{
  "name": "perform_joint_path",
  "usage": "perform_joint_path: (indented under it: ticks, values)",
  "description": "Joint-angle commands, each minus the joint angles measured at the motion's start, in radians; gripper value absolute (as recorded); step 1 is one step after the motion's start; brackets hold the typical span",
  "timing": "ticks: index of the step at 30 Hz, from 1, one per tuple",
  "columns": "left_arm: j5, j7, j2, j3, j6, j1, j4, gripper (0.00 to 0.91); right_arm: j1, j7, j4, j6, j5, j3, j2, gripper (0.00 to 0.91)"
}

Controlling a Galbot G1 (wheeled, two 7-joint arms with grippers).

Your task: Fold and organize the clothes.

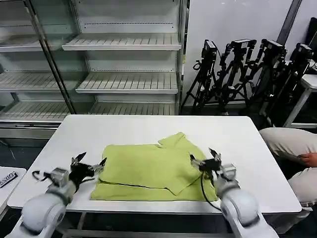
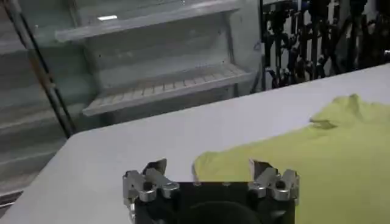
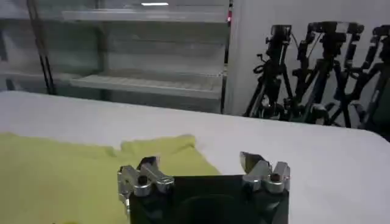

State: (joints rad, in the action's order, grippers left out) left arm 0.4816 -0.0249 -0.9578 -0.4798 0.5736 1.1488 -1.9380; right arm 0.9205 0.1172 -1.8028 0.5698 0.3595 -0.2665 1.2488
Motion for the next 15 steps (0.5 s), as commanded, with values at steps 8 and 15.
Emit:
perform_joint_path:
  ticks: [8, 15]
  values:
    - [0.002, 0.038, -0.058, 0.243, 0.005, -0.447, 0.508, 0.907, -0.439, 0.007, 0.570, 0.008, -0.016, 0.119, 0.187, 0.907]
    - [-0.020, 0.051, -0.056, 0.250, 0.005, -0.440, 0.548, 0.907, -0.459, -0.011, 0.646, -0.003, -0.042, 0.127, 0.220, 0.907]
